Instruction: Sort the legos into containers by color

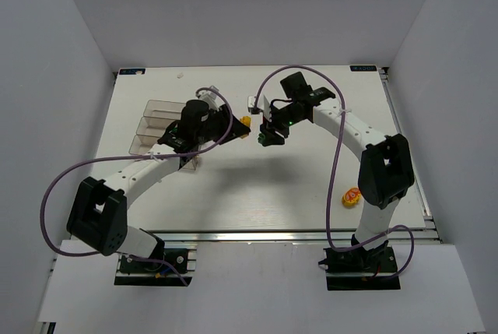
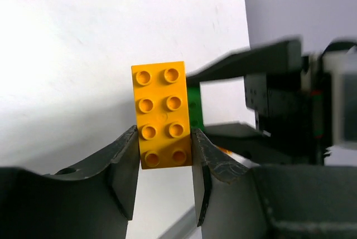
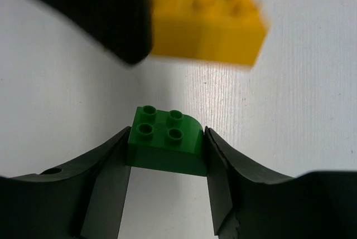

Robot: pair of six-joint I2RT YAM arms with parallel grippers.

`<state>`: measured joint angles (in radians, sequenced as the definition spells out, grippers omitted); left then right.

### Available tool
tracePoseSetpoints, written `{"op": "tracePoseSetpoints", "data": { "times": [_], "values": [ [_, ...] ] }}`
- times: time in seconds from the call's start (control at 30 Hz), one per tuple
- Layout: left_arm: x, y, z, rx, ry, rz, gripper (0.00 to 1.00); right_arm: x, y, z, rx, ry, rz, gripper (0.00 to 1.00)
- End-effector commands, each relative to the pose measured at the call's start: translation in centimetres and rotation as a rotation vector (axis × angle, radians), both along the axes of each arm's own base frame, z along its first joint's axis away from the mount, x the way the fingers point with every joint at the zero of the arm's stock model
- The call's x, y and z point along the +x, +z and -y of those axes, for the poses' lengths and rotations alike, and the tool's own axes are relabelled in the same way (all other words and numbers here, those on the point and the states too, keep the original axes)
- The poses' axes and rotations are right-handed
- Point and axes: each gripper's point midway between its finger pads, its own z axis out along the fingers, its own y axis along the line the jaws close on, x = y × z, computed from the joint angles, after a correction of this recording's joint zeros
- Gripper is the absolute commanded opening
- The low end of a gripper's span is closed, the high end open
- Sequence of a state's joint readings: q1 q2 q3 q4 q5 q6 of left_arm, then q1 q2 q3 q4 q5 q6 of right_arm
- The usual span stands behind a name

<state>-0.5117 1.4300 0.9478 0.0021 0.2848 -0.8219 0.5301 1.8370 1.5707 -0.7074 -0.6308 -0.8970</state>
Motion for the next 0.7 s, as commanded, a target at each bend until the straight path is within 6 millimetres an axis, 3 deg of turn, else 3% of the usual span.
{"op": "tracePoseSetpoints", "data": {
  "times": [0.0,0.23,0.3,0.53,0.67],
  "values": [
    [1.8,3.1,-2.6,0.044,0.109,0.1,0.14,-0.5,1.2,0.6,0.011,-0.005,0.01,0.1],
    [3.4,2.6,-5.4,0.118,0.195,0.1,0.13,-0.4,0.9,0.1,0.019,0.001,0.014,0.1],
    [4.5,2.0,-7.2,0.174,0.252,0.094,0.13,-0.2,1.0,-0.5,0.029,0.002,0.008,0.1],
    [9.2,-0.2,-16.5,0.411,0.586,0.025,0.13,0.2,1.2,-1.8,0.055,0.001,-0.009,0.1],
    [11.6,-2.0,-19.2,0.432,0.689,-0.102,0.13,0.3,1.2,-1.7,0.062,-0.005,-0.009,0.1]
  ]
}}
